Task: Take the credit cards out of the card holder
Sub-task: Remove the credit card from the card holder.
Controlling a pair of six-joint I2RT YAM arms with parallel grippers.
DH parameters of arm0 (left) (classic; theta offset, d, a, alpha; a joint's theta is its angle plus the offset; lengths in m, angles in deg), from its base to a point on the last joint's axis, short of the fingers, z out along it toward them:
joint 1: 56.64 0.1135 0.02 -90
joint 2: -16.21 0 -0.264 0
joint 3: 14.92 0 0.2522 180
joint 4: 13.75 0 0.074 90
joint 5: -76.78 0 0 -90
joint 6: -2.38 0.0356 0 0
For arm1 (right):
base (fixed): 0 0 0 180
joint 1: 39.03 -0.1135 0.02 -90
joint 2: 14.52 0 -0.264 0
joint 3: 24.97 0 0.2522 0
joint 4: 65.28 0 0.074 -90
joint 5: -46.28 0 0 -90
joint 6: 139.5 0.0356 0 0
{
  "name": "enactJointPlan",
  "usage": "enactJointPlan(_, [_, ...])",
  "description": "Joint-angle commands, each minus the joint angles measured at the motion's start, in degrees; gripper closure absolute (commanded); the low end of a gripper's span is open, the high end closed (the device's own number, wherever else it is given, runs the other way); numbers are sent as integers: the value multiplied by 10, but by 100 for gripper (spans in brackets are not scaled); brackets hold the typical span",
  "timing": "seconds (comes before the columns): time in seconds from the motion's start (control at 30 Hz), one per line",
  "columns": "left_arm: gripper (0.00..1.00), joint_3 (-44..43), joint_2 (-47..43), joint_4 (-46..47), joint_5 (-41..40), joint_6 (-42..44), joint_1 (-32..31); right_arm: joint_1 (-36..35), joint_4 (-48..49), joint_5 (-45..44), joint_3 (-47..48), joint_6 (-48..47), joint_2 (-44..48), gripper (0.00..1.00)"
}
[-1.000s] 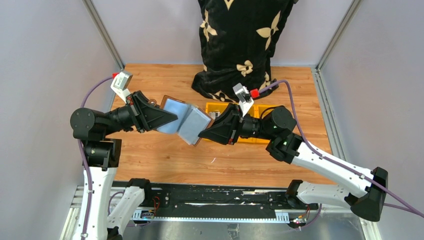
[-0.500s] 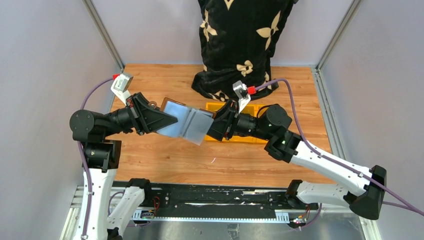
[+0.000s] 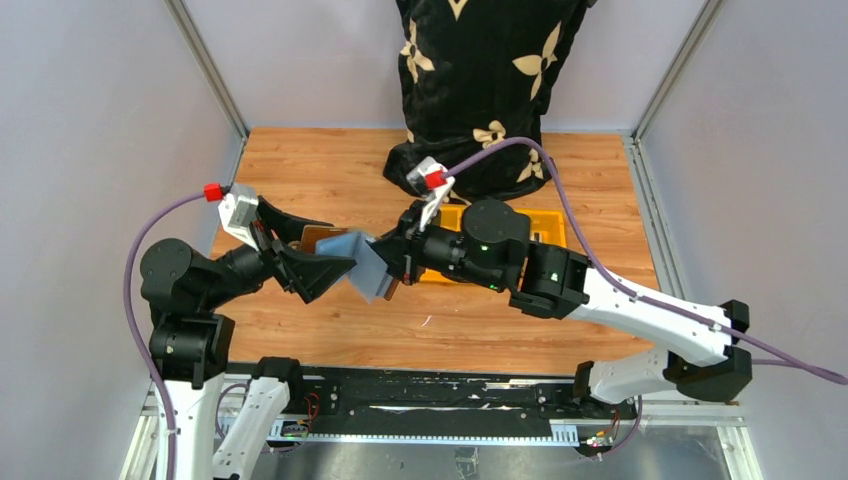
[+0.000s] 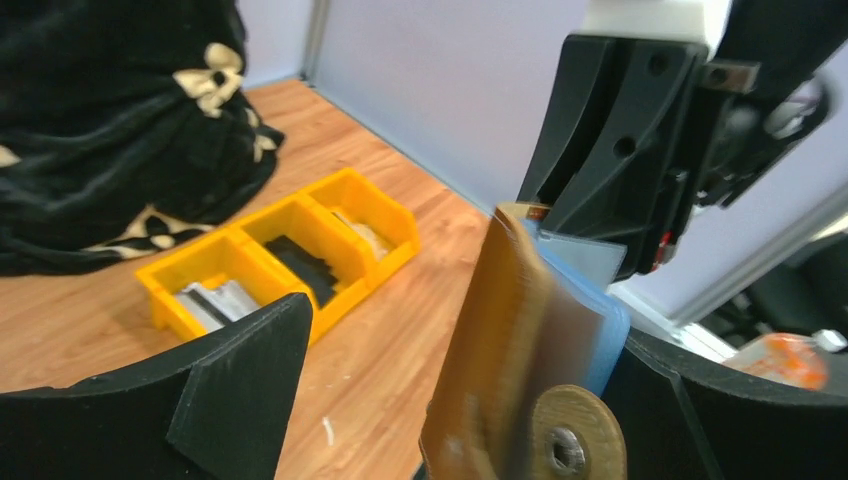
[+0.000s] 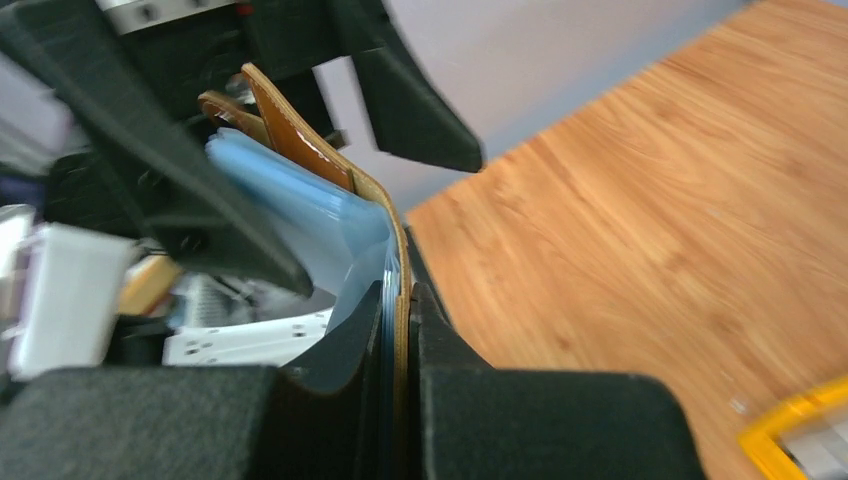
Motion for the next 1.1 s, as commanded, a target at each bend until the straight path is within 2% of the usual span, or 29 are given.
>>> enactJointPlan(0.0, [0, 30, -28, -67, -48, 116, -1, -52, -206, -212, 132, -68, -65, 100])
enactJointPlan(0.07, [0, 46, -41, -70, -36, 119, -1, -79, -265, -300, 196, -100, -116, 100])
enactJointPlan(0.2, [0, 67, -74, -70, -43, 150, -1, -103, -359, -379, 304, -120, -198, 100])
enactJointPlan(0.43, [0, 116, -122, -70, -53, 143, -1, -135, -371, -449, 395, -166, -266, 100])
enactJointPlan(0.6, [0, 148, -164, -69, -85, 151, -1, -142, -377, -456, 425, -168, -287, 100])
enactJointPlan(0.77, [1, 149, -162, -75, -223, 196, -1, -142, -357, -416, 395, -155, -266, 100])
enactJointPlan(0.8, [9, 143, -158, -78, -242, 206, -1, -138, -346, -396, 372, -148, -251, 100])
enactJointPlan(0.87, [24, 126, -145, -83, -232, 214, -1, -127, -318, -337, 327, -135, -219, 100])
enactJointPlan(0.9, [36, 116, -138, -80, -202, 207, -1, -118, -302, -295, 299, -123, -192, 100])
enactJointPlan(0.97, [49, 106, -127, -71, -147, 191, -1, -111, -288, -253, 273, -109, -170, 100])
enactJointPlan(1.07, [59, 93, -117, -65, -62, 170, -1, -92, -276, -201, 237, -89, -138, 100])
